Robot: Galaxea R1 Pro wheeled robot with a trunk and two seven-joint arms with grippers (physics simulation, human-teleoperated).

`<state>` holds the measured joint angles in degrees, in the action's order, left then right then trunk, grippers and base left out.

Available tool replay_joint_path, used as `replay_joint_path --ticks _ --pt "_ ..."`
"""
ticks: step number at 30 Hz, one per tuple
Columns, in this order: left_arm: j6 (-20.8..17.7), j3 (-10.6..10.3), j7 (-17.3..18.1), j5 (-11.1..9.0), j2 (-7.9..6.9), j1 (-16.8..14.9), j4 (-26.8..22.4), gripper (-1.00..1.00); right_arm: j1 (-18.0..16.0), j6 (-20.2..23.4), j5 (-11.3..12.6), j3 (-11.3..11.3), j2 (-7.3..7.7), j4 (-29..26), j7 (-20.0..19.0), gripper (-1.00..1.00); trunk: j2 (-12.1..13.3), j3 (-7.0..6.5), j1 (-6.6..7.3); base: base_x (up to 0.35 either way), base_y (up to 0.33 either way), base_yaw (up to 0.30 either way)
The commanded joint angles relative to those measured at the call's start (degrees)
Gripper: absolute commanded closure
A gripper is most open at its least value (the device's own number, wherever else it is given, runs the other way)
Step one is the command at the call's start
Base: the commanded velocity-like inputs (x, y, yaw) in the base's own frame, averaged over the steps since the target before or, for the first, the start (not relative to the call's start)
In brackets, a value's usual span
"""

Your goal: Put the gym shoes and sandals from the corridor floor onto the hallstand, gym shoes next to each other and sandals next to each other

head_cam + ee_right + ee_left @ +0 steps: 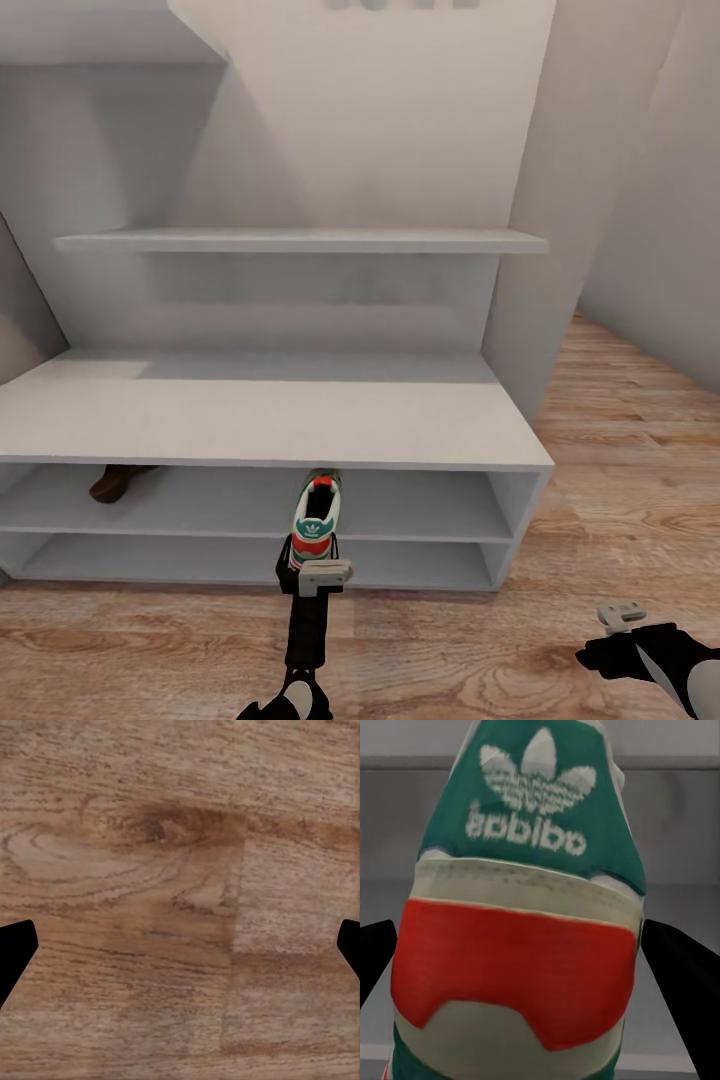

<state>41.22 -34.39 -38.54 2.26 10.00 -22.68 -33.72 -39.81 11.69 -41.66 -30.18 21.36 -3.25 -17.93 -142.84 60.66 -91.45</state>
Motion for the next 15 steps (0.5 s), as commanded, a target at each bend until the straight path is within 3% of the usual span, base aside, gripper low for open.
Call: replay_joint_path --ticks 1,15 --pt "0.0 0.02 0.04 0.02 0.0 0.0 0.01 1.0 0.02 0.0 0.0 -0.01 0.0 0.02 0.0 -1.0 0.0 0.0 0.0 0.0 0.0 0.0" --pt "0.06 -0.05 0.04 0.02 0.0 0.0 2.49 1.0 0.0 0.0 0.0 0.0 0.0 0.04 0.0 -1.0 0.0 0.0 0.0 0.0 0.0 0.0"
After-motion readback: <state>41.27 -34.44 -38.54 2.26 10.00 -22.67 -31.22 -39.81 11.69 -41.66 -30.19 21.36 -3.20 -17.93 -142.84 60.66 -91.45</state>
